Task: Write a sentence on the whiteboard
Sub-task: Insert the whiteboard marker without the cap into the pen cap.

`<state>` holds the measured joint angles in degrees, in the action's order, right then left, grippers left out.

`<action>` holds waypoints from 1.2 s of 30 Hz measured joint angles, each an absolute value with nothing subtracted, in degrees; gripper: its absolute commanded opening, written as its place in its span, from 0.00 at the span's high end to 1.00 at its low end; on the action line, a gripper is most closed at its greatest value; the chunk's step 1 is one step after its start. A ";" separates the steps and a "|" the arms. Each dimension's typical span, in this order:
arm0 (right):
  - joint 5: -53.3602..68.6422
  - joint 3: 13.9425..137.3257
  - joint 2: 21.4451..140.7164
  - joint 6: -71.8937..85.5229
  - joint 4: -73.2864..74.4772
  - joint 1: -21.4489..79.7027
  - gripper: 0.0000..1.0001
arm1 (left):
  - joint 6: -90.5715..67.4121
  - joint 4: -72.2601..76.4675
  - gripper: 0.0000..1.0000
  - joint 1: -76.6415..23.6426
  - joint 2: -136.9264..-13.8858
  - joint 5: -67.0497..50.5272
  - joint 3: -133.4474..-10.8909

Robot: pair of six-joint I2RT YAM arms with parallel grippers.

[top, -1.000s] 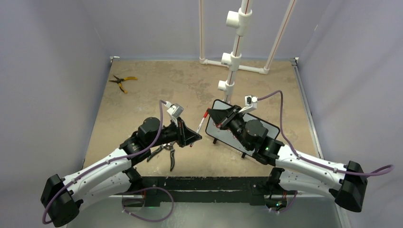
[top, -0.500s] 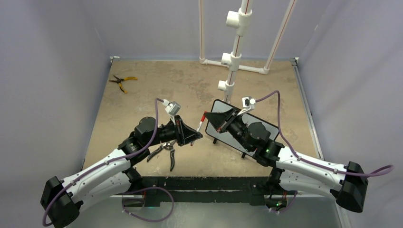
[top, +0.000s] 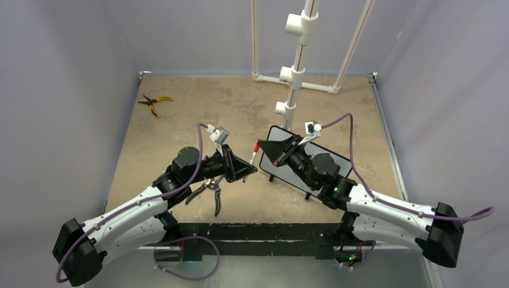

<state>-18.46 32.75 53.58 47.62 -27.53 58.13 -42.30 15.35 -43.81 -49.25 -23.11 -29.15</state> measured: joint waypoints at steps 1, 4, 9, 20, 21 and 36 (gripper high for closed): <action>-18.33 32.75 53.60 47.44 -27.55 58.06 1.00 | -42.19 15.40 1.00 -43.68 -49.30 -23.14 -29.15; -17.89 32.75 53.67 47.03 -27.49 57.98 1.00 | -41.65 15.44 1.00 -43.13 -49.45 -23.66 -29.15; -16.93 34.22 54.13 47.24 -24.49 57.63 1.00 | -40.05 15.29 1.00 -41.36 -50.00 -26.83 -29.15; -14.04 38.30 52.73 50.00 -10.79 58.76 0.29 | -36.29 12.14 1.00 -40.14 -49.21 -33.10 -29.43; -13.87 38.46 52.73 49.98 -10.22 58.85 0.25 | -36.12 11.66 1.00 -40.14 -48.90 -33.23 -29.50; -4.64 39.62 48.23 42.68 -11.27 54.65 0.29 | -34.72 8.05 1.00 -40.14 -47.70 -44.21 -29.58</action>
<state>-4.64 39.62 48.23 42.68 -11.27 54.65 -34.72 8.05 -40.14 -47.70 -44.21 -29.58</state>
